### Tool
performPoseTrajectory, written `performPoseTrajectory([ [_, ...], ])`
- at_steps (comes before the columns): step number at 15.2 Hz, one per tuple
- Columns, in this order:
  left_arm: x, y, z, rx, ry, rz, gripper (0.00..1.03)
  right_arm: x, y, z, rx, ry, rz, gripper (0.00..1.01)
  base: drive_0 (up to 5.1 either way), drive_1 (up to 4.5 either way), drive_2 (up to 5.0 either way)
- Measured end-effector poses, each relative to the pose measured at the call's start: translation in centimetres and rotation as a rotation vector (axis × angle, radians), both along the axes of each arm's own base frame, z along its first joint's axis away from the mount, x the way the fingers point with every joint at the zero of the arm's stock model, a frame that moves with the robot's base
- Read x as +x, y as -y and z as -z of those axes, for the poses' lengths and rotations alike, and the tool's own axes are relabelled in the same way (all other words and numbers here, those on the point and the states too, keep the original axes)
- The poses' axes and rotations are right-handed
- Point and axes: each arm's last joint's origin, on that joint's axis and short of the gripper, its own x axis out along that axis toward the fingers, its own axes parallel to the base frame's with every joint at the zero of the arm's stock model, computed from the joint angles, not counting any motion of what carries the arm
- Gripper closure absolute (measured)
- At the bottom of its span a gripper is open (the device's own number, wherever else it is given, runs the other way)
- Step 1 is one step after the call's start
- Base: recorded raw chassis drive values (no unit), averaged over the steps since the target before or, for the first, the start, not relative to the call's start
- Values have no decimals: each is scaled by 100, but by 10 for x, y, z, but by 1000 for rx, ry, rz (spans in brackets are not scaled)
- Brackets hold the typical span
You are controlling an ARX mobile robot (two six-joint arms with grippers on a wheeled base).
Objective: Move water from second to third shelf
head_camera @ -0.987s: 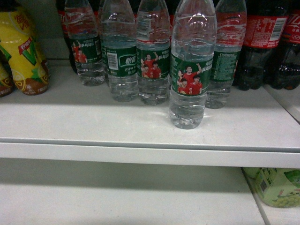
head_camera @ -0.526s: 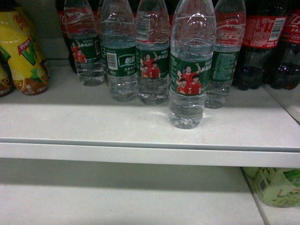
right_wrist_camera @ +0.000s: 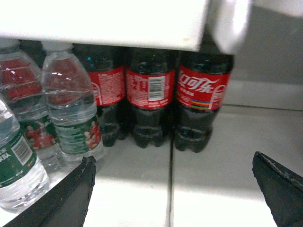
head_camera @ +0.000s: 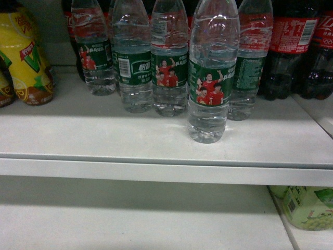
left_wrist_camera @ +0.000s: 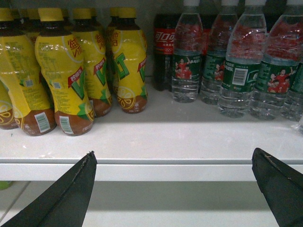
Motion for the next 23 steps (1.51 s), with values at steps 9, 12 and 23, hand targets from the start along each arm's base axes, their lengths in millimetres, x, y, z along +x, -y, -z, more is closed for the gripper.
performPoseTrajectory([
  [9,0,0,0,0,0,0,5,52,-59,35,-25,-139,-315,3,0,0,0],
  [12,0,0,0,0,-1,0,5,56,-79,44,-30,-158,-376,3,0,0,0],
  [23,0,0,0,0,0,0,5,103,-137,62,31,-158,-461,3,0,0,0],
])
